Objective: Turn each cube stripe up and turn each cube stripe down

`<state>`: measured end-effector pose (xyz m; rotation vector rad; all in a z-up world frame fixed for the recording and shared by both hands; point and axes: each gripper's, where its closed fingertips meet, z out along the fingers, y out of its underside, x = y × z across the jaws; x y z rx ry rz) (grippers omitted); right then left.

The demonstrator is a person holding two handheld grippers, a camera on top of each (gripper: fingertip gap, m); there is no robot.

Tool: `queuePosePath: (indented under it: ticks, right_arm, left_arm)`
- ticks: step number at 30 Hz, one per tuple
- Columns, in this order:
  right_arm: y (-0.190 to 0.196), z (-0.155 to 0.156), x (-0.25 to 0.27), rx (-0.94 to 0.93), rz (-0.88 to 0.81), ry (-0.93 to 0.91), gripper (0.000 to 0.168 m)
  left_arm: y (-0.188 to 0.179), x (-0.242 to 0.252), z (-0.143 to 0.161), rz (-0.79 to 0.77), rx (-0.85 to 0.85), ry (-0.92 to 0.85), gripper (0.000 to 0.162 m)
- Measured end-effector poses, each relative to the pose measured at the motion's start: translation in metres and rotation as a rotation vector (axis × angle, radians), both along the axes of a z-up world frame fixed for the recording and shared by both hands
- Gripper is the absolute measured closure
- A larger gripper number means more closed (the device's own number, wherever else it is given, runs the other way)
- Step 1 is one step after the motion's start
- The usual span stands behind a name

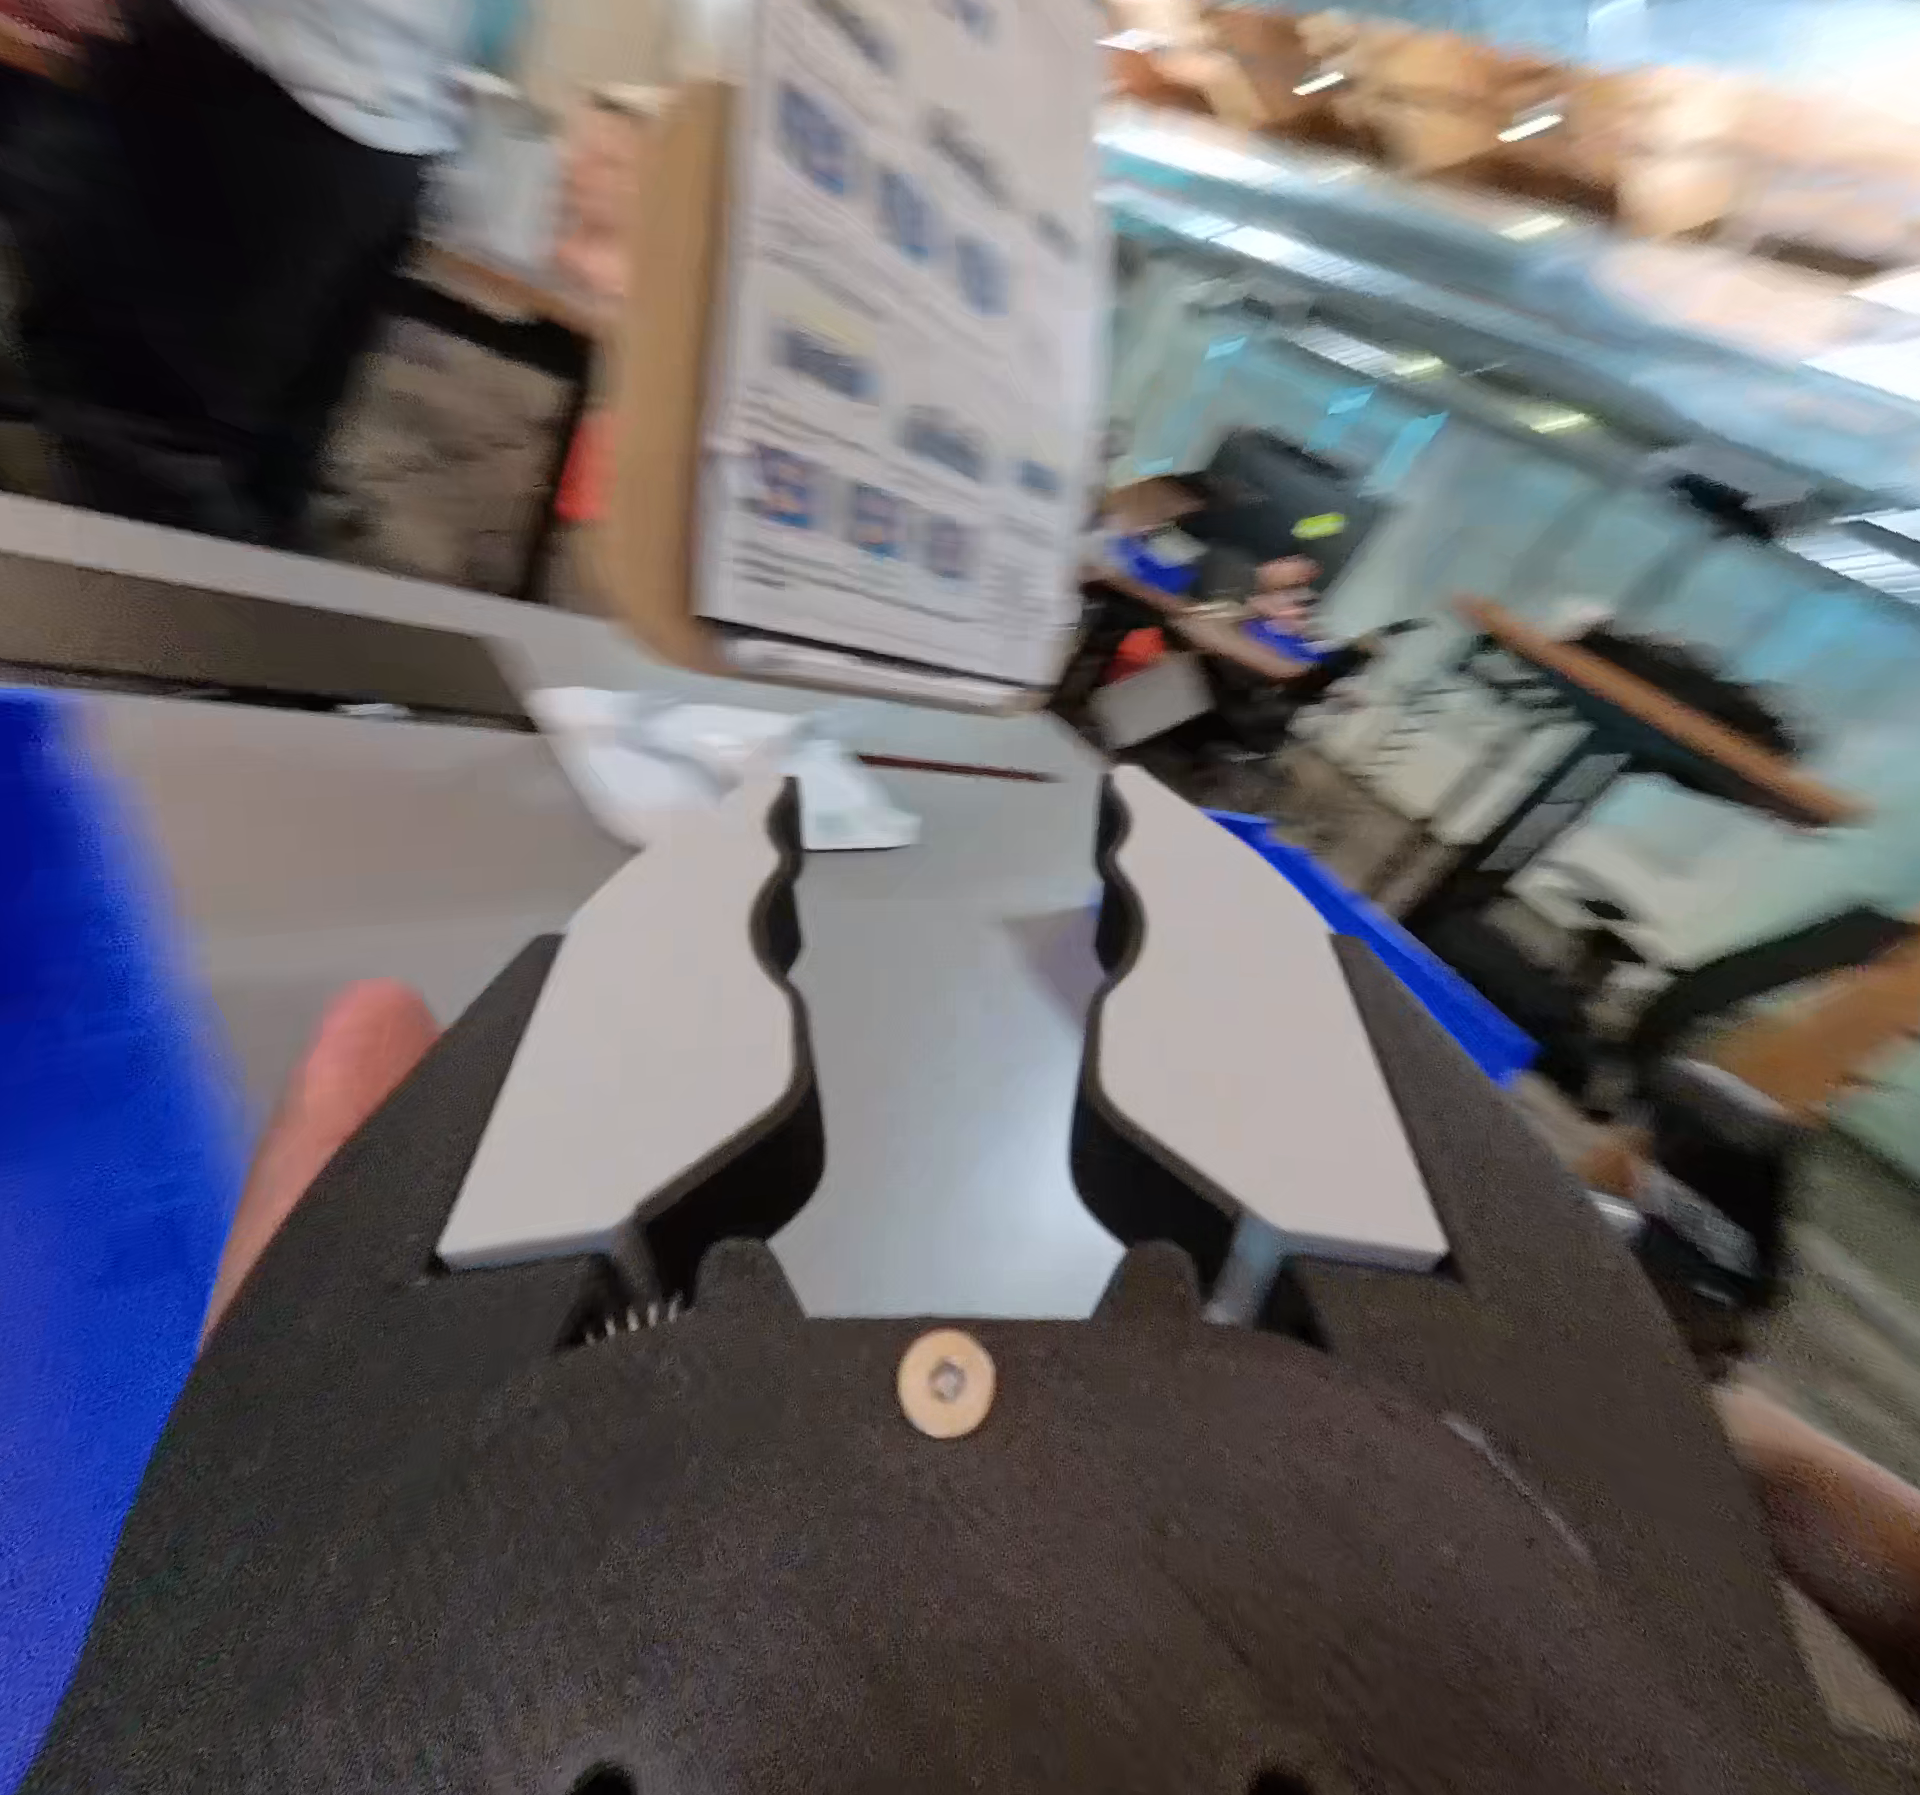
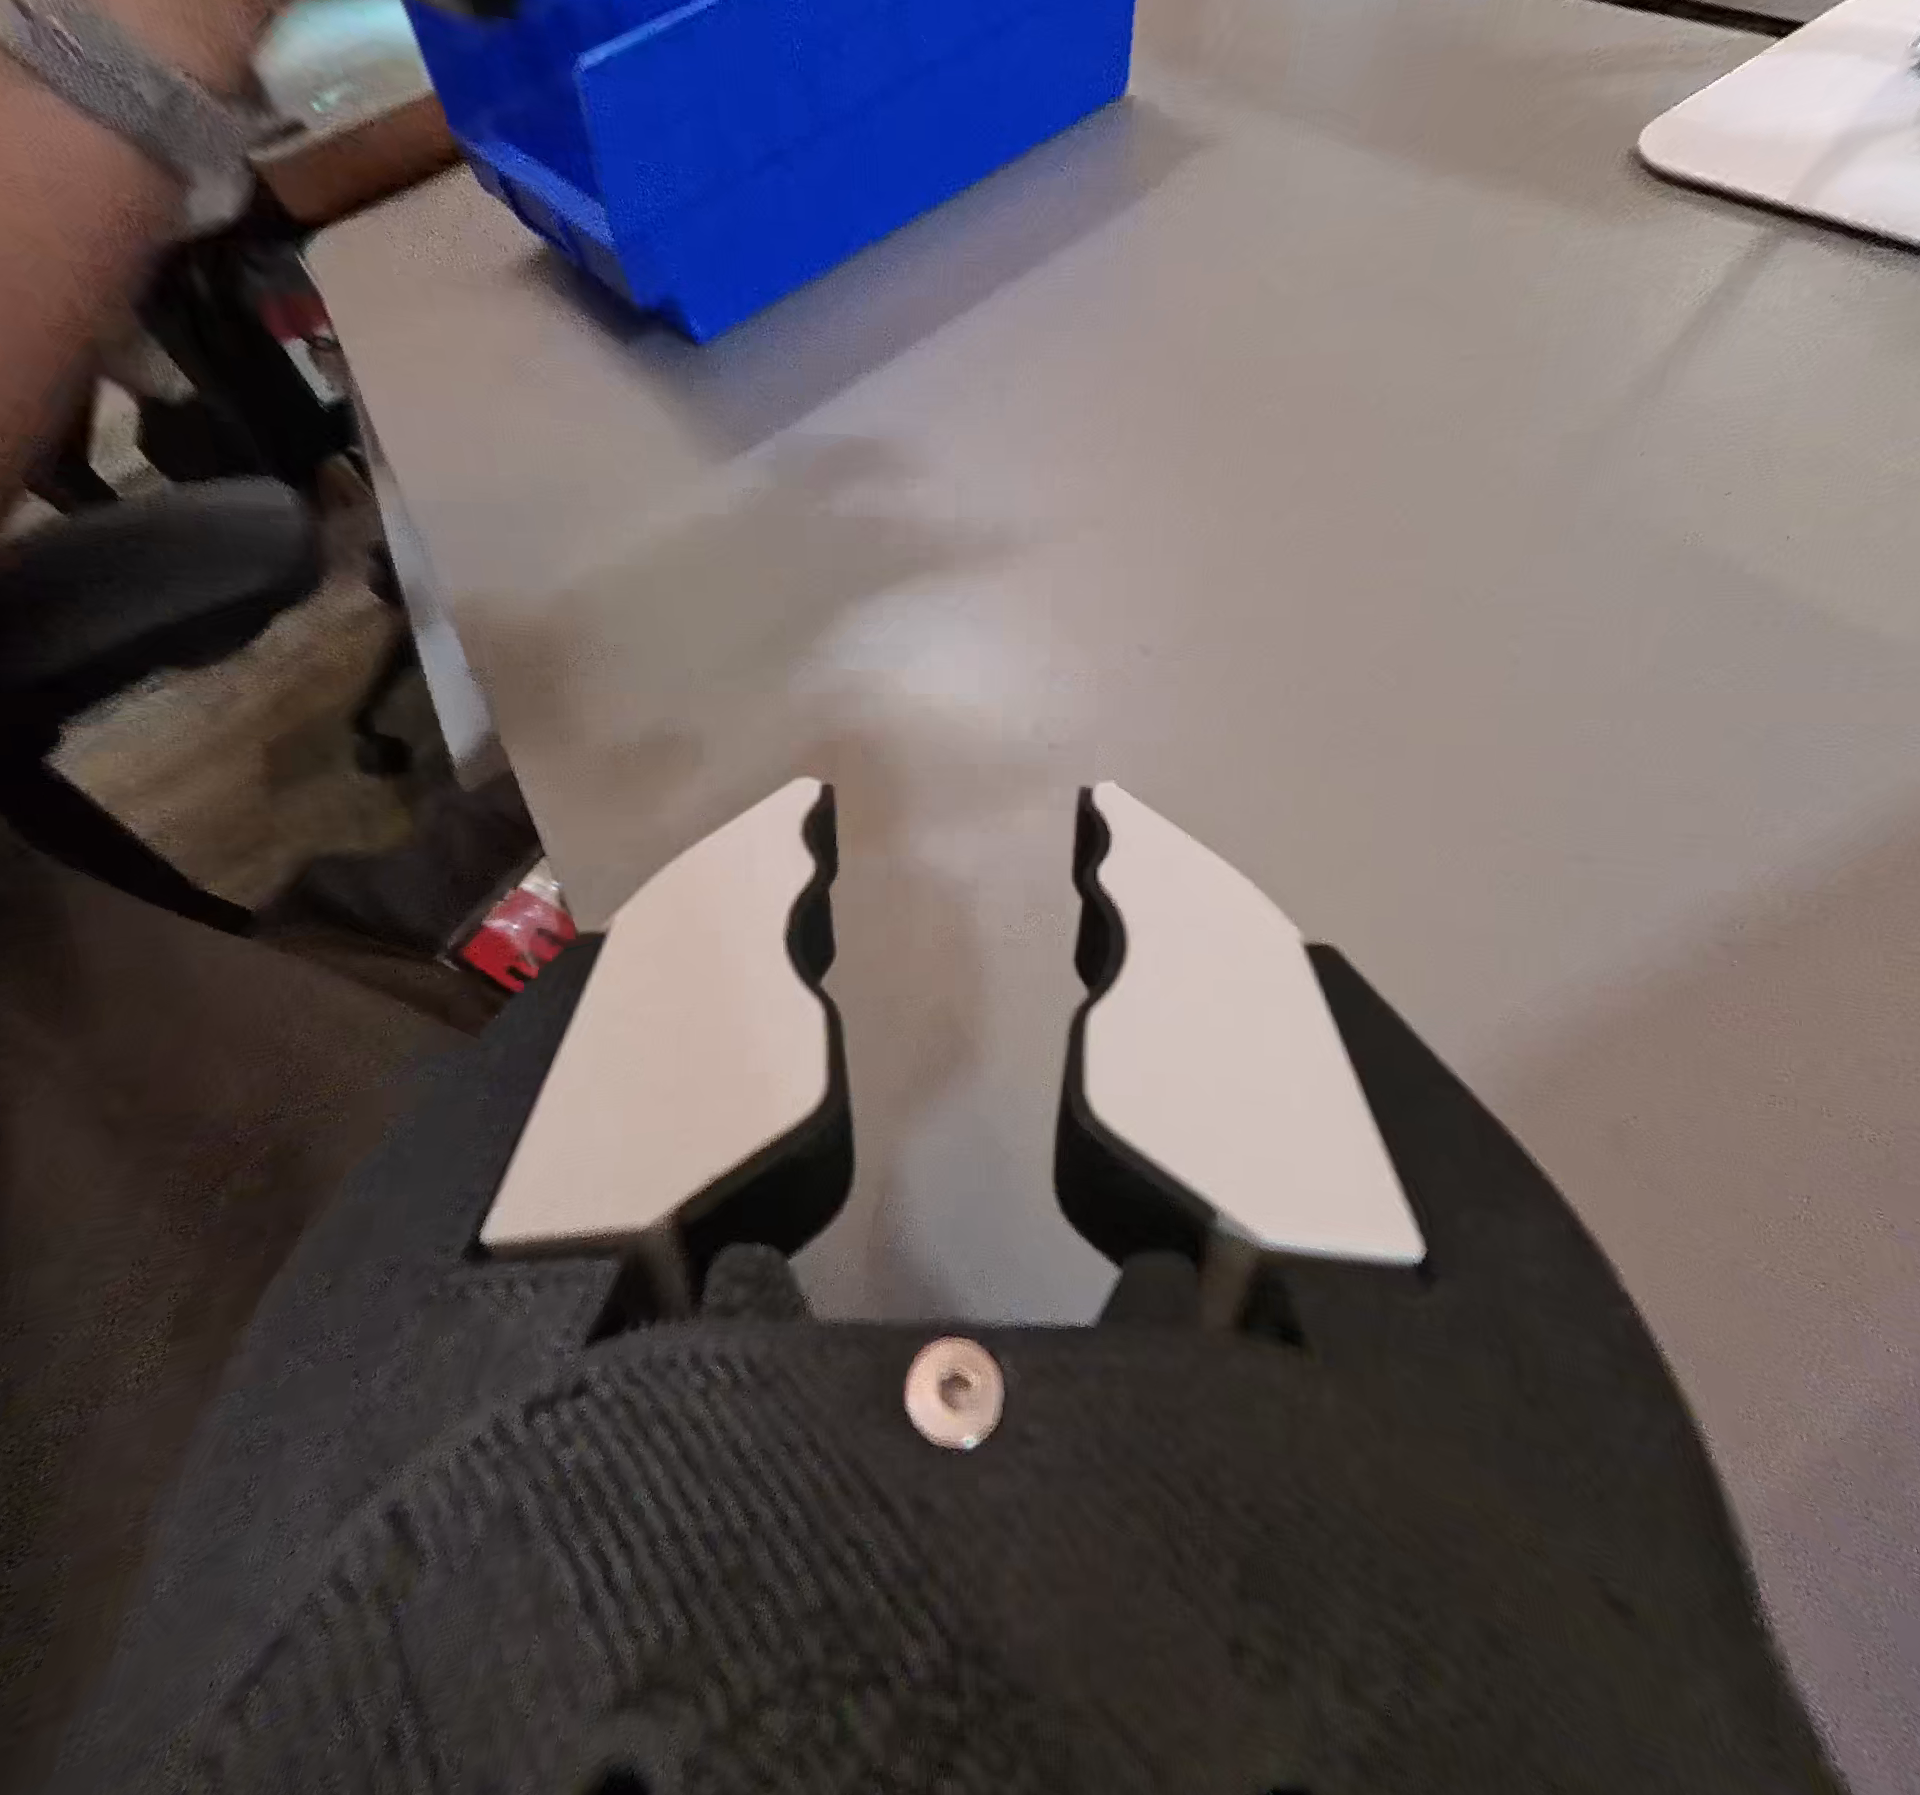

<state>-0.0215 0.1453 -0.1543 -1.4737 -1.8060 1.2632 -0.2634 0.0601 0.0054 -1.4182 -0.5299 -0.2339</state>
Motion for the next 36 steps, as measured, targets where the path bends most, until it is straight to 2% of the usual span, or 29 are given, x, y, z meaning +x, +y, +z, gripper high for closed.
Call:
queuePosePath:
  ticks: [2, 5, 8, 15, 19, 22, 23, 24, 28, 32, 34, 36]
  right_arm:
    - [-0.002, -0.008, 0.000, -0.020, 0.007, -0.023, 0.125]
    - [-0.007, -0.010, 0.002, -0.100, 0.025, -0.046, 0.126]
    - [-0.001, -0.009, 0.002, -0.132, 0.003, -0.045, 0.128]
    - [0.012, -0.001, 0.000, -0.262, -0.050, -0.036, 0.131]
    - [0.027, -0.002, -0.001, -0.247, -0.094, -0.033, 0.131]
    - [0.031, -0.002, -0.001, -0.260, -0.104, -0.031, 0.131]
    - [0.030, -0.002, -0.001, -0.267, -0.102, -0.034, 0.131]
    - [0.029, -0.003, -0.001, -0.270, -0.099, -0.036, 0.131]
    - [0.025, -0.006, -0.001, -0.244, -0.084, -0.046, 0.132]
    - [0.023, -0.008, 0.000, -0.198, -0.071, -0.048, 0.132]
    - [0.021, -0.008, 0.000, -0.191, -0.066, -0.045, 0.132]
    - [0.021, -0.006, 0.000, -0.200, -0.062, -0.035, 0.132]
  left_arm:
    - [-0.031, -0.045, -0.017, 0.140, -0.200, 0.015, 0.089]
    - [-0.071, -0.103, -0.072, 0.317, -0.533, 0.015, 0.081]
    - [-0.088, -0.126, -0.124, 0.376, -0.751, -0.011, 0.080]
    - [-0.084, -0.157, -0.174, 0.395, -1.017, 0.068, 0.079]
    - [-0.088, -0.165, -0.199, 0.384, -1.093, -0.050, 0.081]
    - [-0.090, -0.159, -0.218, 0.335, -1.136, -0.113, 0.088]
    - [-0.094, -0.160, -0.221, 0.344, -1.165, -0.103, 0.100]
    - [-0.096, -0.162, -0.220, 0.354, -1.174, -0.077, 0.116]
    - [-0.092, -0.168, -0.182, 0.417, -1.019, -0.036, 0.116]
    - [-0.080, -0.160, -0.104, 0.439, -0.669, 0.006, 0.118]
    - [-0.065, -0.139, -0.059, 0.362, -0.443, 0.014, 0.118]
    - [-0.042, -0.103, -0.018, 0.204, -0.240, 0.008, 0.118]
